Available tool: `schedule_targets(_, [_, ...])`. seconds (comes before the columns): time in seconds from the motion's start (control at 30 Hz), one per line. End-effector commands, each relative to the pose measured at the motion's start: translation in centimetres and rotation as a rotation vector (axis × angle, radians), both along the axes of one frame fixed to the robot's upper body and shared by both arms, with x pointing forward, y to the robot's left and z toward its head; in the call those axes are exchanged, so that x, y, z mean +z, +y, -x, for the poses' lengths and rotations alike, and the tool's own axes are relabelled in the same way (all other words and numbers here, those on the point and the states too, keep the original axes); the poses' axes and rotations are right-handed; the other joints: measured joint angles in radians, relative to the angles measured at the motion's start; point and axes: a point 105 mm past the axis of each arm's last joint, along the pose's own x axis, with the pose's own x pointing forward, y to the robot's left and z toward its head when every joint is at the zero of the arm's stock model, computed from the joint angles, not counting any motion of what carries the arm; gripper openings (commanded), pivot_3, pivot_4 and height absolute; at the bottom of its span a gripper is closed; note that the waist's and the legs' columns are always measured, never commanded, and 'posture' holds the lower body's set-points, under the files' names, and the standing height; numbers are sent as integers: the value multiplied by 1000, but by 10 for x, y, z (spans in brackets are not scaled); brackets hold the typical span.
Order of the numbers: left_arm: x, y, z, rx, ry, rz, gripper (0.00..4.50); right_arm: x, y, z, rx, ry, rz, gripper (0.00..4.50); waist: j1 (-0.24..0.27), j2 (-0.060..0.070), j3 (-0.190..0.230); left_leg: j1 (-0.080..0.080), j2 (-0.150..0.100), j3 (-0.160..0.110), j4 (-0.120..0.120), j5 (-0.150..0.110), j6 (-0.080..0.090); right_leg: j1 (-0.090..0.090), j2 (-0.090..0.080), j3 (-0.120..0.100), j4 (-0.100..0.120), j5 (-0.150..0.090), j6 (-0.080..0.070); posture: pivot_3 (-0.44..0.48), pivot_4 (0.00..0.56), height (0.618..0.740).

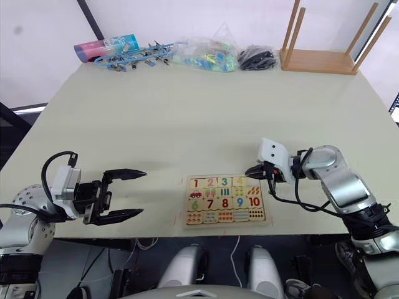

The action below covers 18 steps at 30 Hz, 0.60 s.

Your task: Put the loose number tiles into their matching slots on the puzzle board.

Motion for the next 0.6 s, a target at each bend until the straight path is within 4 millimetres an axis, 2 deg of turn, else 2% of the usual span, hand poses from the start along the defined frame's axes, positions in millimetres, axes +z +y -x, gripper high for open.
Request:
schedule_targets(0.03, [8,4,3,-13,-35,-9,4500,13,-3,0,-18,-70,-115,43,-1,0,0,0,0,0,0,0,0,0,0,0,0,0,0,0,150,740])
schedule_targets(0.3, [8,4,3,-18,-33,-9,4500,-2,-3,5,-33,-69,-253,43,-2,0,0,2,0,0,1,0,0,2,1,0,1,0,0,0,150,740])
schedule_targets(0.6, [9,4,3,-19,-33,-12,4500,-22,2,3,-37,-49,-242,43,-1,0,0,2,0,0,1,0,0,2,1,1,2,0,0,0,150,740])
